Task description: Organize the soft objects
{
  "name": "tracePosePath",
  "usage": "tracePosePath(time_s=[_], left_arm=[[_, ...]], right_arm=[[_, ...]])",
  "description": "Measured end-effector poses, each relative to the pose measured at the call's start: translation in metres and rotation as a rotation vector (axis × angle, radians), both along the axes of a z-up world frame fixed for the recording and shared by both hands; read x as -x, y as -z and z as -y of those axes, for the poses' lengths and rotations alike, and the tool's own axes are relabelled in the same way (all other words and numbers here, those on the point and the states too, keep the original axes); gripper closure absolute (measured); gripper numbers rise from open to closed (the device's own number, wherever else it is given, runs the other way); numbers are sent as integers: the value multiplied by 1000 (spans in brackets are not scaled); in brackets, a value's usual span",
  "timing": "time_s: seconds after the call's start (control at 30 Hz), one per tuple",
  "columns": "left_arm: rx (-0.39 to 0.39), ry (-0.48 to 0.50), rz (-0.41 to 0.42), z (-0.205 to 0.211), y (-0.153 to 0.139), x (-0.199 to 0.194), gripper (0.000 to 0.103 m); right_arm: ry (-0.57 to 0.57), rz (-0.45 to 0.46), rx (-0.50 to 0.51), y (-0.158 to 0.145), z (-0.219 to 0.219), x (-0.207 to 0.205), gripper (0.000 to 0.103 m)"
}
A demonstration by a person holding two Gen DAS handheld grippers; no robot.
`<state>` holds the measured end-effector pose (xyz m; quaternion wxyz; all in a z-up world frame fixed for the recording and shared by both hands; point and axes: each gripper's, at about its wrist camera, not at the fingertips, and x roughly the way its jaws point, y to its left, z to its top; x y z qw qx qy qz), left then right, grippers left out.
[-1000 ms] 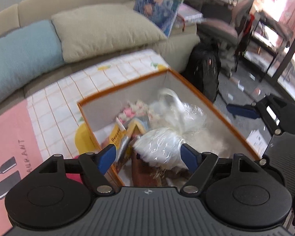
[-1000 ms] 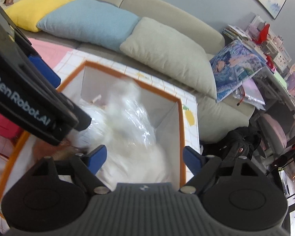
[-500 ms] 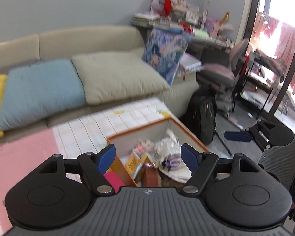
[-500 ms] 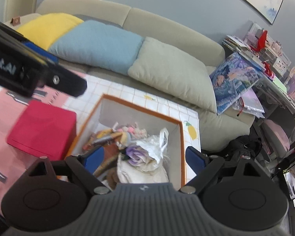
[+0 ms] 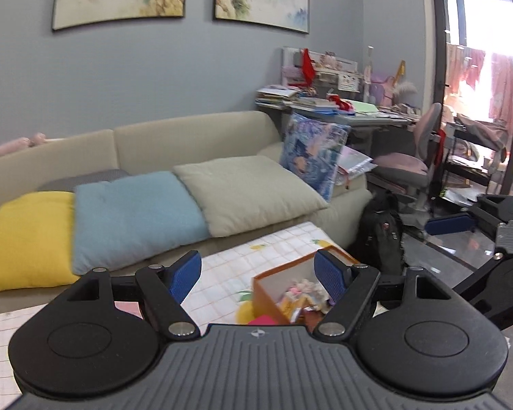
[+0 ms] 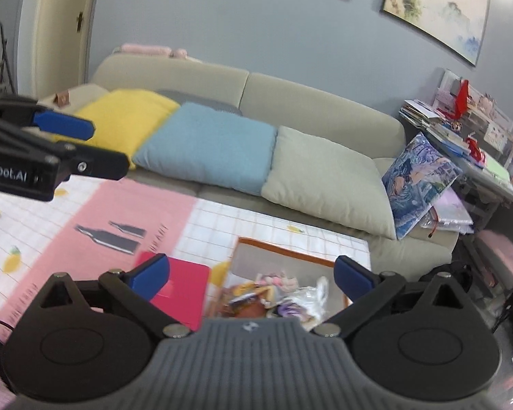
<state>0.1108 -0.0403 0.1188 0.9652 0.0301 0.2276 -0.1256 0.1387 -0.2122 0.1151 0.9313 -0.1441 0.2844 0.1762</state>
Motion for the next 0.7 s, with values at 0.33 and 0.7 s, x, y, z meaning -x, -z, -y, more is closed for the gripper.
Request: tracePosePath(time_s=[0.33, 0.7], left_arm=[[-10, -71, 28, -20, 19, 55, 15], [16, -219, -72, -25, 66, 81, 13]], right_arm=[[139, -29, -159, 23, -12, 58, 3], [286, -66, -145, 72, -20, 98, 3]])
